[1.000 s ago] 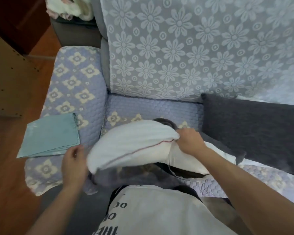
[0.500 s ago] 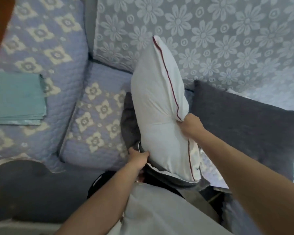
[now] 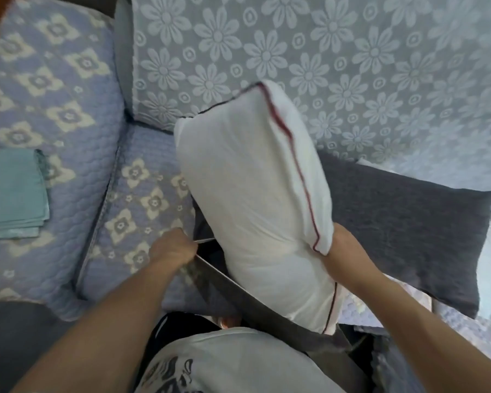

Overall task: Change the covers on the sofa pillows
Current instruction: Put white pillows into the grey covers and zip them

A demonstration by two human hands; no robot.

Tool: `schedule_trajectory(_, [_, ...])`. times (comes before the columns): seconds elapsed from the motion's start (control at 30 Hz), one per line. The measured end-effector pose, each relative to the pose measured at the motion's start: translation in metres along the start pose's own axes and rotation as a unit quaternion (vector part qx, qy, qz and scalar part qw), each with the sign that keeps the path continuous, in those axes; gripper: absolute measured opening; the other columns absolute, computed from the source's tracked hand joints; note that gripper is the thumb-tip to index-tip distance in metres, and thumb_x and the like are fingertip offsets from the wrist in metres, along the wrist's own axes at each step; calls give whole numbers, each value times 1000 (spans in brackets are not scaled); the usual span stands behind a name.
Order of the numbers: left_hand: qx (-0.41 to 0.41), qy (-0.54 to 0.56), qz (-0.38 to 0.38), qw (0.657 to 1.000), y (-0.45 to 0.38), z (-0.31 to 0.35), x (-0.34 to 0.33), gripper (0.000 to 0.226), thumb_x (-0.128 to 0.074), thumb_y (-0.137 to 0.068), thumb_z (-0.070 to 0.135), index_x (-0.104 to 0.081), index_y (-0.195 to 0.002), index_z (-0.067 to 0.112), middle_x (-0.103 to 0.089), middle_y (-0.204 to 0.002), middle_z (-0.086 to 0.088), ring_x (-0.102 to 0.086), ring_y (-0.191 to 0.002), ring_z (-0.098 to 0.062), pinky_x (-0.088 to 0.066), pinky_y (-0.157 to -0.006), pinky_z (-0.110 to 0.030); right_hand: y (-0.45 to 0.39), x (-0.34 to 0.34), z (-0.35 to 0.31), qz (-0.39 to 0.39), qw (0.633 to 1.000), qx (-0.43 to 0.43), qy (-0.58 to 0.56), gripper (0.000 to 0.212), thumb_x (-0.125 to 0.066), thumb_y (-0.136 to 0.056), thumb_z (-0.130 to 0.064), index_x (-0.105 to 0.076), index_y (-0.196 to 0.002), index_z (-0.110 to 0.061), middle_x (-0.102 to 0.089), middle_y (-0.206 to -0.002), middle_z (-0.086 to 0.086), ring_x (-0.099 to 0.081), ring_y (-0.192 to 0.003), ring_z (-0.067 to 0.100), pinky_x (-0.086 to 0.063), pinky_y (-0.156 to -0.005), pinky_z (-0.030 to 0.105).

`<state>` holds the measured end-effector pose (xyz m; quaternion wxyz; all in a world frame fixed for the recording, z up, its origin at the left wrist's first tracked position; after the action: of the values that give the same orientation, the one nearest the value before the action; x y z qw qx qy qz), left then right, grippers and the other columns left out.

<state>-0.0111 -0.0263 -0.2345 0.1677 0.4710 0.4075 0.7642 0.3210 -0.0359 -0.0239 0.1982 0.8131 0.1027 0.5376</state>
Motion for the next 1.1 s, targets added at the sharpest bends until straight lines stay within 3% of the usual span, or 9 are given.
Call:
schedule_trajectory(0.23, [-33, 417, -152, 895, 57, 34, -18, 51, -53, -82, -12, -54, -128, 12, -69, -90, -19, -58, -53, -24, -53, -53, -35, 31, -41, 20, -13, 984, -63, -167, 24, -56, -95, -15, -62, -97, -38, -65, -98, -17, -61, -90, -4, -47, -72, 16])
schedule_trajectory(0.37, [52, 595, -132, 791, 69, 22, 6, 10, -57, -95, 21, -65, -95, 16, -64, -70, -2, -55, -65, -18, -48, -60, -30, 50, -77, 20, -17, 990, -41, -132, 22, -65, -92, -22, -66, -113, -31, -65, -109, -6, -61, -97, 10, -49, -81, 30])
schedule_trajectory(0.43, [45, 677, -63, 732, 59, 15, 62, 26, -56, -94, 50, -63, -97, 25, -60, -74, 3, -49, -57, -13, -40, -52, -23, 60, -89, 17, 11, 996, -6, -84, 22, -65, -89, -17, -69, -111, -20, -66, -102, 2, -63, -91, 25, -51, -75, 37])
schedule_trajectory(0.6, [-121, 484, -167, 851, 73, 64, 145, 34, -59, -94, 52, -68, -93, 19, -75, -89, 2, -67, -90, -17, -50, -79, -32, 79, -115, -17, -33, 997, 16, -75, 28, -60, -86, -21, -66, -112, -29, -63, -105, -9, -59, -95, 11, -50, -77, 24])
schedule_trajectory(0.73, [-166, 36, -208, 963, 72, 34, 124, 76, -73, -79, 58, -52, -145, 27, -48, -145, 10, -44, -137, -14, -35, -113, -30, 90, -164, -63, -115, 985, 125, -3, 38, -55, -91, -41, -61, -125, -26, -63, -117, -4, -59, -107, 16, -51, -88, 31])
schedule_trajectory(0.83, [-87, -264, -245, 929, 57, -38, 101, 69, -54, -76, 40, -51, -141, 17, -51, -145, -5, -52, -130, -24, -47, -94, -18, 92, -191, -86, -315, 943, 109, 5, 58, -58, -83, -61, -54, -127, -22, -55, -121, -2, -54, -110, 19, -45, -96, 36])
schedule_trajectory(0.93, [11, -179, -308, 934, 61, -87, 54, 39, -57, -87, 38, -62, -122, 23, -58, -121, -1, -60, -112, -25, -60, -78, -31, 74, -194, -111, -479, 872, 44, -94, 51, -59, -83, -60, -62, -114, -19, -69, -109, -1, -64, -99, 18, -51, -85, 33])
schedule_trajectory(1.0, [-26, -177, -267, 947, 53, -94, 18, 40, -47, -95, 55, -56, -124, 30, -56, -127, 2, -58, -111, -22, -55, -87, -37, 32, -198, -123, -441, 885, -15, -149, 39, -54, -95, -49, -66, -100, -12, -72, -93, 4, -67, -83, 20, -51, -69, 31])
schedule_trajectory(1.1, [-77, -223, -201, 951, 53, -86, -27, 65, -36, -91, 72, -41, -138, 28, -51, -138, -4, -52, -123, -27, -43, -99, -41, -46, -190, -134, -193, 977, -13, -85, 32, -49, -101, -41, -59, -95, -11, -61, -98, 6, -60, -92, 26, -46, -75, 36])
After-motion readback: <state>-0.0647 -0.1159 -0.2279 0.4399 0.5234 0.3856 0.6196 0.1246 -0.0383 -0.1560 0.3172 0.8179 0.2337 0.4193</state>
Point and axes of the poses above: each hand's wrist, its own y-axis away from the middle knuckle, its own x-axis out of the back of the hand, z = x × y, the point moved 10 cm from there along -y, towards the middle knuckle
